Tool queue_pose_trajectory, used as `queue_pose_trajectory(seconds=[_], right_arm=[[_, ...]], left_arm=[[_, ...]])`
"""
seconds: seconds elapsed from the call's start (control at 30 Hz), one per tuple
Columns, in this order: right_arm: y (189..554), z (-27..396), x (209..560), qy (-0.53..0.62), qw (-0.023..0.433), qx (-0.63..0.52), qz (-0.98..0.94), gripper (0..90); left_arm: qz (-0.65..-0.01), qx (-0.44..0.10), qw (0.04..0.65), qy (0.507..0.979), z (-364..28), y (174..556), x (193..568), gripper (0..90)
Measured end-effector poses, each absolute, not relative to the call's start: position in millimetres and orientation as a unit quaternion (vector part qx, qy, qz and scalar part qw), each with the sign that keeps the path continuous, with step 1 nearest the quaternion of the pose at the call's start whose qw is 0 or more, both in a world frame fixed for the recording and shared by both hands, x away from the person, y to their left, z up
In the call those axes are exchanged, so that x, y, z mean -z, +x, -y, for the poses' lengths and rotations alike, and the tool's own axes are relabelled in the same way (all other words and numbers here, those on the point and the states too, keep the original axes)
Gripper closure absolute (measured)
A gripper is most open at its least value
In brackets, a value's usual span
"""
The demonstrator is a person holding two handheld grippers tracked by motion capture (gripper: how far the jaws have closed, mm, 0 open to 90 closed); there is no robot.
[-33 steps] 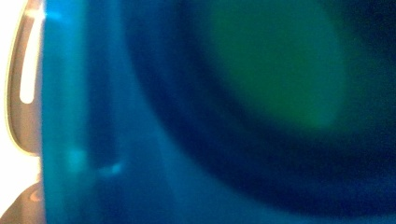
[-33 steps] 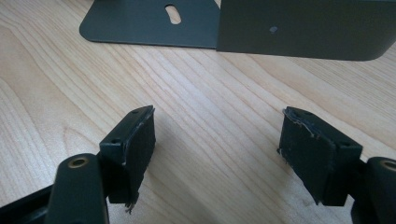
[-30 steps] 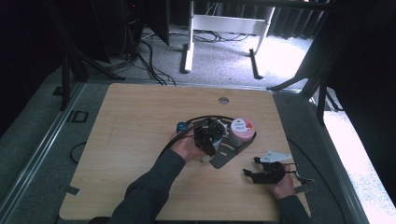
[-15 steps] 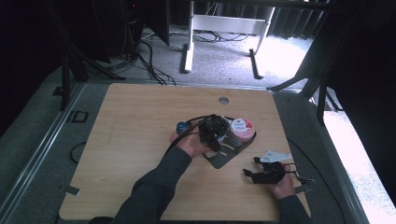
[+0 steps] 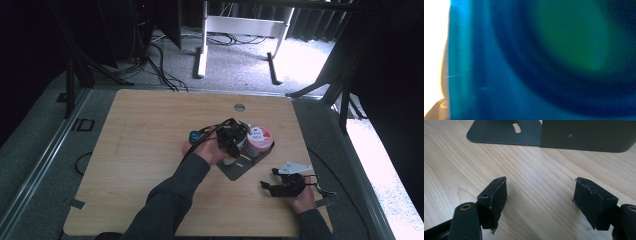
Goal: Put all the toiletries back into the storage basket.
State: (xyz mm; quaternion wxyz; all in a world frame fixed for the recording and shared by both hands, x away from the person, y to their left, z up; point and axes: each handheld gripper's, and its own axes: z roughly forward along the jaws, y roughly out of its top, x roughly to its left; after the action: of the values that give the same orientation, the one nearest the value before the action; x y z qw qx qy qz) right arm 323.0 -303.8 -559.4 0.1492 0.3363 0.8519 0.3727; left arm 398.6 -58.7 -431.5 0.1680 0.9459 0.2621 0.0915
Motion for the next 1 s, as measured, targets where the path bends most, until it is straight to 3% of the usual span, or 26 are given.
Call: queue_pose_trajectory(seconds=[1.0], right_arm=[[323.1,303.8,559.3,0.336,0.149,-0.373,-0.852,26.4]], left_arm=[[-0.302,-0.101,0.186,0.929,67.5,434.4,431.2,54.9]])
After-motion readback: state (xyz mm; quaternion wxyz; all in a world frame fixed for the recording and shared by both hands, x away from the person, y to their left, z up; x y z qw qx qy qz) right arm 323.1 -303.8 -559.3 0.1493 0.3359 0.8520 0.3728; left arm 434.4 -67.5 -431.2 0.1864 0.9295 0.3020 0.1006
